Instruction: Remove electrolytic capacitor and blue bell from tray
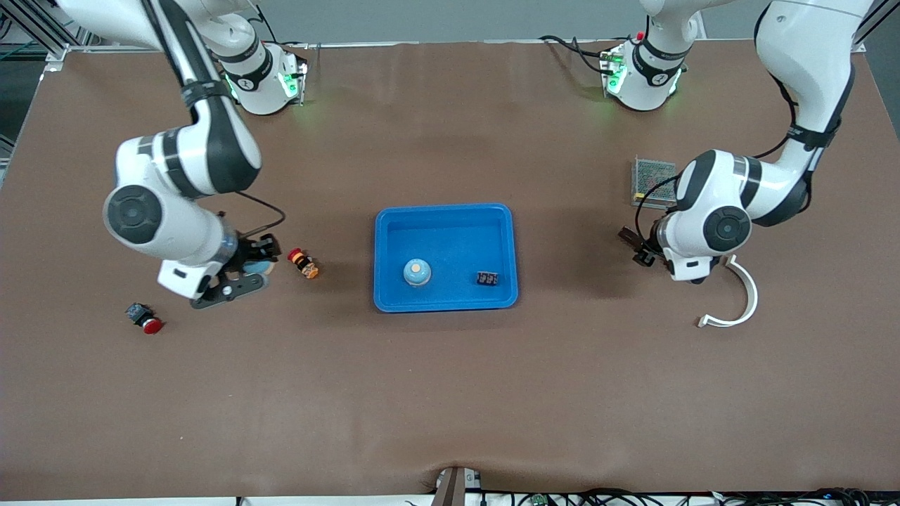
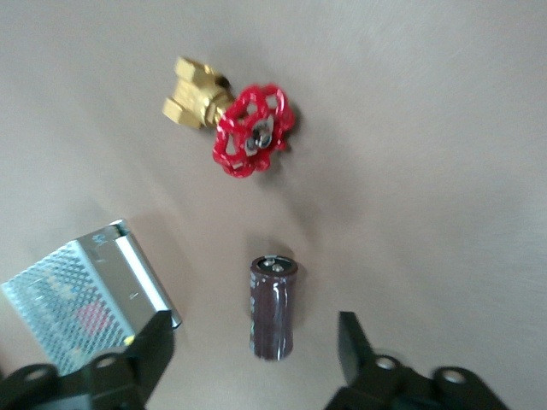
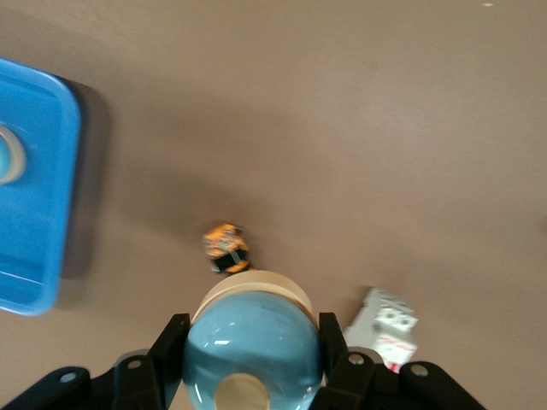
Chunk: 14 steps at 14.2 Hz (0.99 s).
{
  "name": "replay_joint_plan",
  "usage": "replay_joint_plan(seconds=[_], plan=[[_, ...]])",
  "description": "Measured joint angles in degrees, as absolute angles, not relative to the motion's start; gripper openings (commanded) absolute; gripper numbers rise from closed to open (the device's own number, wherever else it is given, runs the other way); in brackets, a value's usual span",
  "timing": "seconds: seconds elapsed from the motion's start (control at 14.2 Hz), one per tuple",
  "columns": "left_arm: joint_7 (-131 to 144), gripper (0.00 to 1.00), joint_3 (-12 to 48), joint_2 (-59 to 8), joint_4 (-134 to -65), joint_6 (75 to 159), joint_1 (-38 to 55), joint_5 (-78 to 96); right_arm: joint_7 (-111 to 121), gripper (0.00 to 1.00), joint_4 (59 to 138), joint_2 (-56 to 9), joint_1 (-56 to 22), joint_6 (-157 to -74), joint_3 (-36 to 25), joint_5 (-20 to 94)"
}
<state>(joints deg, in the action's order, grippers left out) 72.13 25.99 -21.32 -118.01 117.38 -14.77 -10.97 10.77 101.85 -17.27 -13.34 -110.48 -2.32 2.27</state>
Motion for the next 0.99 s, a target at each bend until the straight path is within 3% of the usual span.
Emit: replay_joint_plan(seconds=[0.49, 0.99], plan=[[78.38, 1.0, 26.21, -22.62, -107.73, 113.18, -7.3, -6.49, 26.85, 0.56, 102.61, -17.29, -4.67, -111.5, -2.34, 2.22], [97.23, 0.97, 26.3, -33.11, -94.98, 113.33, 3.43, -4.83, 43.37, 0.56, 103.32, -20.29, 4.44, -117.7, -2.35, 2.22]])
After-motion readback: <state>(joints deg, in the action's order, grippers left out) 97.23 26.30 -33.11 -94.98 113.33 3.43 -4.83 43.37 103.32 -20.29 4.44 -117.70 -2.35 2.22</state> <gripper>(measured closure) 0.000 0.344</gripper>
